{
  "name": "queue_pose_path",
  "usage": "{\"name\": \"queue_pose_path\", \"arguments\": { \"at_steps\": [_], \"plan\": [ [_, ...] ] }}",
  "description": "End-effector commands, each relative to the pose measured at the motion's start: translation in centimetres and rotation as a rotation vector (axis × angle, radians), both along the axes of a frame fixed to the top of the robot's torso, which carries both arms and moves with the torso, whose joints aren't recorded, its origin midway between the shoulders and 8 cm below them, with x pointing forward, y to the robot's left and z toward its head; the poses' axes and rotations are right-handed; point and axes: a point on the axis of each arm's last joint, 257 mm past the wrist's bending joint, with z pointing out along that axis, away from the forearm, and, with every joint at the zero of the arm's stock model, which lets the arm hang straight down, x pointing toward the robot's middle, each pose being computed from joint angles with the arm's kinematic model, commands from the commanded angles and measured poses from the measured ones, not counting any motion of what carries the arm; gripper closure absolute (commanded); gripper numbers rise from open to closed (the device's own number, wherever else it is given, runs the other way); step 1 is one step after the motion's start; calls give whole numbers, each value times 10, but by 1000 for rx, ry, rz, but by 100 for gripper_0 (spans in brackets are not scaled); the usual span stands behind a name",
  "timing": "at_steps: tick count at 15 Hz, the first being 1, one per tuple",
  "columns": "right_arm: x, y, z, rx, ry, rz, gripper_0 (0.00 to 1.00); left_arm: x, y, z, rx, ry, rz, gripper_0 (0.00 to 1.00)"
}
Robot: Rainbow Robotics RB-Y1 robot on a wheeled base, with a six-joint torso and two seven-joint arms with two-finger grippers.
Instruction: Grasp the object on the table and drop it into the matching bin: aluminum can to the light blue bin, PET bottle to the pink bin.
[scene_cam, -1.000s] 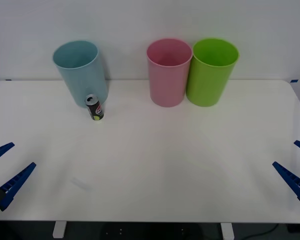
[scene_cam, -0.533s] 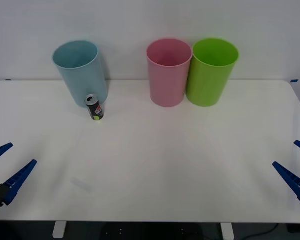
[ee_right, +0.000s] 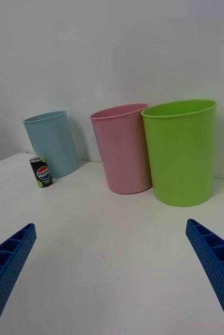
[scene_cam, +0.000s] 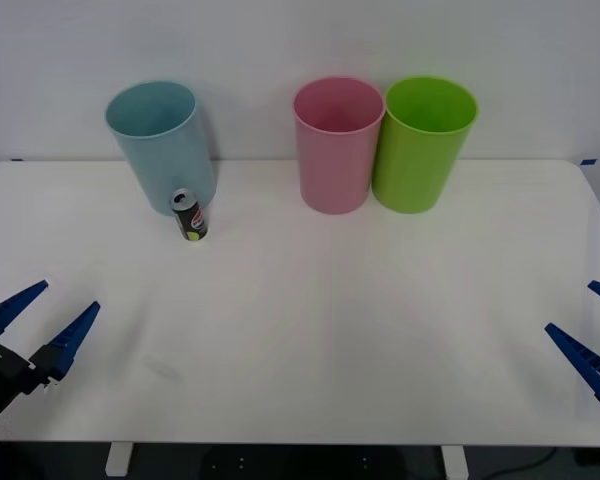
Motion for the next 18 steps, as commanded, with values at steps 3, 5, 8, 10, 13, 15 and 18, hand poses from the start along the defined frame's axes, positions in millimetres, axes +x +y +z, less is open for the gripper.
{"name": "queue_pose_path", "arguments": {
  "at_steps": [3, 5, 8, 10, 13, 15, 18],
  "plan": [
    [0, 0, 0, 0, 0, 0, 0, 21, -9, -11, -20, 23, 57, 0],
    [0, 0, 0, 0, 0, 0, 0, 30, -14, -15, -44, 26, 90, 0],
    [0, 0, 0, 0, 0, 0, 0, 44, -20, -21, -43, 25, 145, 0],
    [0, 0, 0, 0, 0, 0, 0, 53, -25, -27, -42, 34, 179, 0],
    [0, 0, 0, 0, 0, 0, 0, 66, -35, -36, -40, 58, 222, 0],
    [0, 0, 0, 0, 0, 0, 0, 74, -43, -40, -39, 69, 239, 0],
    [0, 0, 0, 0, 0, 0, 0, 84, -56, -44, -36, 84, 261, 0]
  ]
}}
